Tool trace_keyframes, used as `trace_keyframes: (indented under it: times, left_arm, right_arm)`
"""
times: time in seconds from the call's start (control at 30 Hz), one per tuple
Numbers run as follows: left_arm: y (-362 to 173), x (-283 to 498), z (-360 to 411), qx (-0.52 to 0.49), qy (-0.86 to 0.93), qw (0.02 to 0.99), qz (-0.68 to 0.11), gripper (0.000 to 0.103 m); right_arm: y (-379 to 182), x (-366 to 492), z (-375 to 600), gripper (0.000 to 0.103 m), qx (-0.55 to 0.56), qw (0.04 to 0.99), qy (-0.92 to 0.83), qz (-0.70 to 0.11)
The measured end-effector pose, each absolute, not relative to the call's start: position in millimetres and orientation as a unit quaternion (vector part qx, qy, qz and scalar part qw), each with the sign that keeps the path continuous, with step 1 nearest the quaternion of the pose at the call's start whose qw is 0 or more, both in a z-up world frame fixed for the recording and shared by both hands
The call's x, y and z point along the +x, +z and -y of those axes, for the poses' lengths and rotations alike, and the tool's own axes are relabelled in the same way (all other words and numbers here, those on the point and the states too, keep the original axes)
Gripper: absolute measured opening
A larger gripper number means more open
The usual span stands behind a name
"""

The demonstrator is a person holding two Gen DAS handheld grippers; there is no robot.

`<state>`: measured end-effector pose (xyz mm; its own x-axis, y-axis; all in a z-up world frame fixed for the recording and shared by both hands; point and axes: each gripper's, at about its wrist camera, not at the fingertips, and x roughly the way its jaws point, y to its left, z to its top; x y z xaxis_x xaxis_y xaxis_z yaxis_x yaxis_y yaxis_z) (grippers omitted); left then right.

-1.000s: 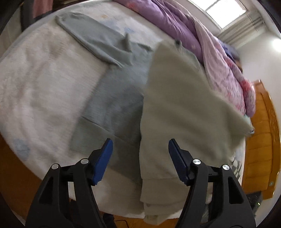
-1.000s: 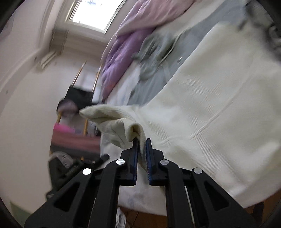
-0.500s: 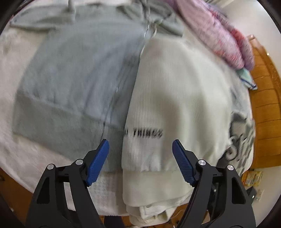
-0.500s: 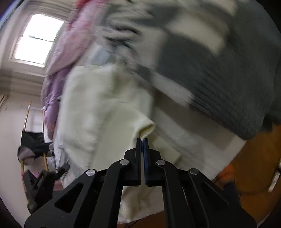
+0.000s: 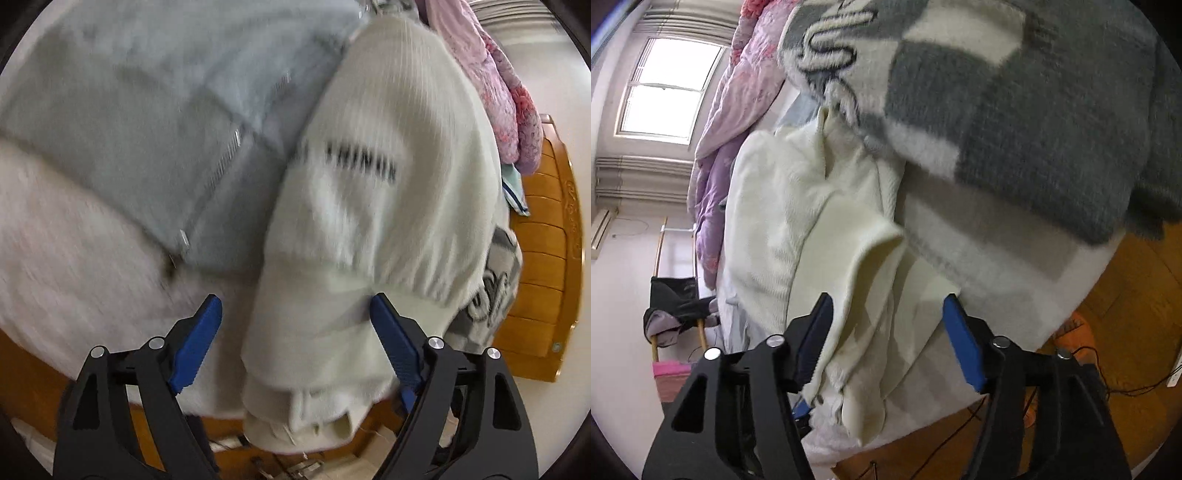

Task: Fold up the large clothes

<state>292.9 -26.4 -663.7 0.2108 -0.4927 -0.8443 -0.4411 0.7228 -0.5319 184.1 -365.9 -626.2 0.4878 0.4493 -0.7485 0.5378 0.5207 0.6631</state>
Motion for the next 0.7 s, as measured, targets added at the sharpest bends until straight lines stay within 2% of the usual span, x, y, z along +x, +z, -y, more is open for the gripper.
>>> trace_keyframes:
  times: [0.1,0.17,0.2,0.27,0.37,0.57,0.7]
  left_arm:
    - [-666,291,35,-0.36,-0.026,0.69,-0.628,0.082]
    - [-666,295,43,-0.364,-0.042,0.687,-0.628,0.062]
    - [-662,297,47,-0.347,-0.046,0.694,-0.63,0.056]
    - [-653,299,52,-0.331,-0.057,0.7,-0.63,0.032]
    - [-632,301,48,-0.336,-0.08,0.702,-0.623,0.027]
    - [-594,317,50,-0.344,-0.133,0.71,-0.6,0.026]
    - [-592,322,50,-0.341,-0.148,0.708,-0.601,0.026]
  right_arm:
    - [-628,185,361,0.063,0.514,0.698,-0.027,-0.498]
    - [-631,180,355,0.068,0.541,0.684,-0.035,-0.488]
    - [-632,178,353,0.07,0.551,0.68,-0.043,-0.481]
    - [-639,167,352,0.075,0.594,0.659,-0.053,-0.459]
    - [-649,154,346,0.08,0.66,0.619,-0.066,-0.421]
    - [-671,148,323,0.084,0.763,0.543,-0.053,-0.348]
    - [-685,158,309,0.085,0.795,0.513,-0.029,-0.323]
